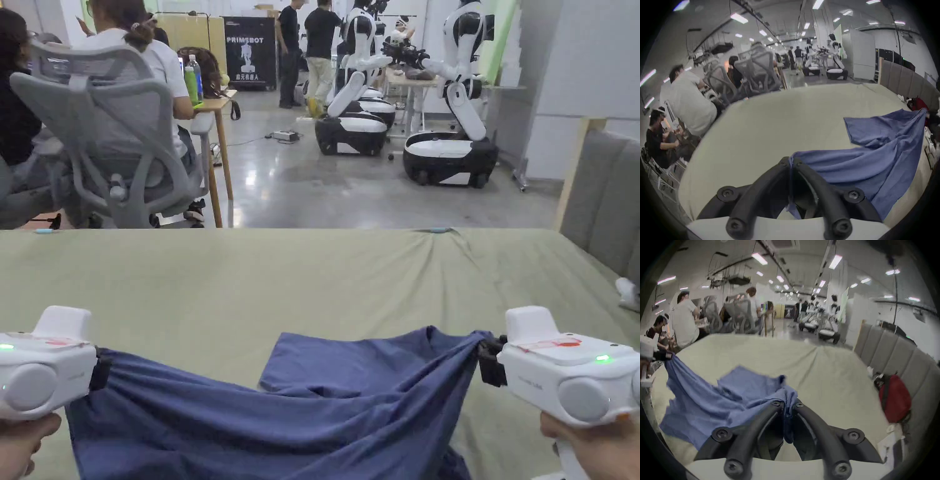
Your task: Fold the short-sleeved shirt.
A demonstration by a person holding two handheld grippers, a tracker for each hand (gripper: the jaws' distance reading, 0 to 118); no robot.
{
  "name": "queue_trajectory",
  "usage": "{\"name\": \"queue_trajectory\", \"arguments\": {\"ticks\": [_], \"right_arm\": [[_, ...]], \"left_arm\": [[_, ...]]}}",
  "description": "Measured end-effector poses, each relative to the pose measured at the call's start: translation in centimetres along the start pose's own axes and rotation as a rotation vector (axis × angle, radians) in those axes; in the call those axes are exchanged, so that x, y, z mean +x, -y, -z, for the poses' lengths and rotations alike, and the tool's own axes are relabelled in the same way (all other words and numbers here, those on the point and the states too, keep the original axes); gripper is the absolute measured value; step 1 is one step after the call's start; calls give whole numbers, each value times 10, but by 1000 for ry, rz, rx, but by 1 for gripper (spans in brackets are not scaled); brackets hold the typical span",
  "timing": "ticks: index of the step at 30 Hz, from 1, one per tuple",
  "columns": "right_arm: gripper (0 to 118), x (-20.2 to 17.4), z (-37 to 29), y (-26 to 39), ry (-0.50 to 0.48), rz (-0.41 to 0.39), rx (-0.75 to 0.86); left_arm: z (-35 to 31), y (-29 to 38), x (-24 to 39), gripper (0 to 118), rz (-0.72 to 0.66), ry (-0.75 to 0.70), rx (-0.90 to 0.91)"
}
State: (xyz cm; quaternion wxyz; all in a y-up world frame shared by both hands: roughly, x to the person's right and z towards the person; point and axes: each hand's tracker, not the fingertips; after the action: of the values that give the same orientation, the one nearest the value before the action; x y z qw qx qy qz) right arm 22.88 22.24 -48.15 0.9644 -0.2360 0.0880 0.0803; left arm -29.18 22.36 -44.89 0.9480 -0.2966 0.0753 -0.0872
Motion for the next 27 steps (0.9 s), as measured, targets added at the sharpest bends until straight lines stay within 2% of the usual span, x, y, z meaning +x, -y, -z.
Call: {"name": "queue_trajectory", "arguments": {"ticks": [3,10,14,17,22,27], "right_arm": [[8,-2,-33,-41,46,11,86],[8,13,-79,-137,239,-5,251],[8,23,-95,-183,294,-26,297],[8,26,-104,-213,360,-42,349],[8,25,-108,-246,384,-43,405],[8,27,-81,-241,404,-41,406]], "left_arm": [[-28,-24,-16,0,-13,-66,86],[-73,-90,-64,0,4,-201,230],[-82,-132,-83,0,-24,-247,277],[-91,-164,-96,0,-93,-258,358],[-93,-209,-97,0,-103,-268,412],[-64,-215,-90,0,-96,-274,414]]}}
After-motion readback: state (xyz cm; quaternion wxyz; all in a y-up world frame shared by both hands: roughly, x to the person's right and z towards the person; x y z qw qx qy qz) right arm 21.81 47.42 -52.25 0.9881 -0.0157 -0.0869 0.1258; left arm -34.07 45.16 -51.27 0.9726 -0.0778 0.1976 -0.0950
